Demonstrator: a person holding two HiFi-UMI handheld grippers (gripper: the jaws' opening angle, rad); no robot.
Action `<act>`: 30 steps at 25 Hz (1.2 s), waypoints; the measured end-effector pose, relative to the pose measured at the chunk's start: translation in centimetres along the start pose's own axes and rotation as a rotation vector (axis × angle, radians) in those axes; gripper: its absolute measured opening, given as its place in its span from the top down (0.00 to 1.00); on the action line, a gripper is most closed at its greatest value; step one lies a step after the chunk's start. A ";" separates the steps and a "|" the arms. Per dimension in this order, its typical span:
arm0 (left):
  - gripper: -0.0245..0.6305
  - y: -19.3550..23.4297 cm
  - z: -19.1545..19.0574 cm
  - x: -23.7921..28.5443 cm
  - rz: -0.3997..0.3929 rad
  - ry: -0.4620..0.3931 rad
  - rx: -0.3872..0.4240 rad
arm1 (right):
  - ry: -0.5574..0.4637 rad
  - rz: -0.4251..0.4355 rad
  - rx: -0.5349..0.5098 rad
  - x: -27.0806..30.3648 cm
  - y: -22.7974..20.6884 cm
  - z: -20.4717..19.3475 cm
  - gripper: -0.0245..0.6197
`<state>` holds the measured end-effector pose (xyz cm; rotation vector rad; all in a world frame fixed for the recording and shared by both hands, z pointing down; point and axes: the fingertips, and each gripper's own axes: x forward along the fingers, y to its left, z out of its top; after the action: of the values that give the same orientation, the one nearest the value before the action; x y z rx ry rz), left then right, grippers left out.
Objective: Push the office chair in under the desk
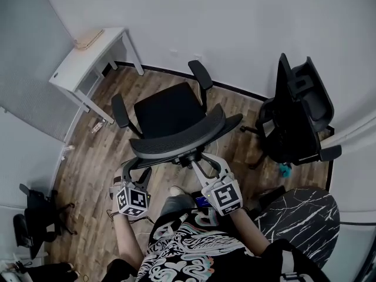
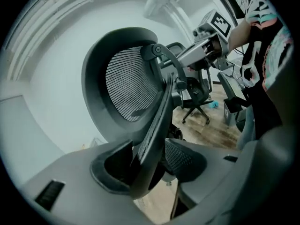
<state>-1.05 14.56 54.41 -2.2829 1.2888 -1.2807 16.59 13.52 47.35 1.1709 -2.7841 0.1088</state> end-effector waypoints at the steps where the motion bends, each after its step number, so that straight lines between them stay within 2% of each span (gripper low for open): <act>1: 0.62 -0.1 -0.1 0.1 -0.008 0.010 0.017 | 0.001 0.003 0.003 0.1 0.1 -0.1 0.82; 4: 0.63 -0.3 -0.3 0.3 -0.031 0.036 0.066 | 0.013 0.005 0.011 0.4 0.4 -0.3 0.82; 9: 0.63 -0.4 -0.2 0.3 -0.053 0.034 0.093 | 0.023 -0.012 -0.002 1.0 0.2 -0.5 0.82; 12: 0.65 -0.3 -0.5 0.3 -0.078 0.067 0.131 | 0.027 -0.008 -0.007 1.4 0.3 -0.2 0.82; 16: 0.67 -0.5 -0.6 0.5 -0.193 0.128 0.142 | 0.028 -0.003 -0.004 1.7 0.2 -0.2 0.82; 19: 0.67 -1.1 -1.4 1.3 -0.286 0.203 0.209 | 0.030 0.004 -0.006 2.1 0.3 -0.3 0.82; 22: 0.71 -1.4 -1.9 2.0 -0.326 0.243 0.258 | 0.026 0.005 -0.014 2.8 0.2 0.0 0.82; 27: 0.71 -1.6 -1.7 2.2 -0.321 0.202 0.230 | 0.015 -0.014 -0.011 4.1 -0.7 0.4 0.82; 30: 0.71 -1.8 -1.6 2.4 -0.351 0.220 0.196 | -0.010 -0.016 0.004 4.3 -0.9 0.4 0.82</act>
<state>-0.71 14.10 57.73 -2.3463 0.7927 -1.7297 14.28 9.81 47.56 1.1980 -2.7834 0.1082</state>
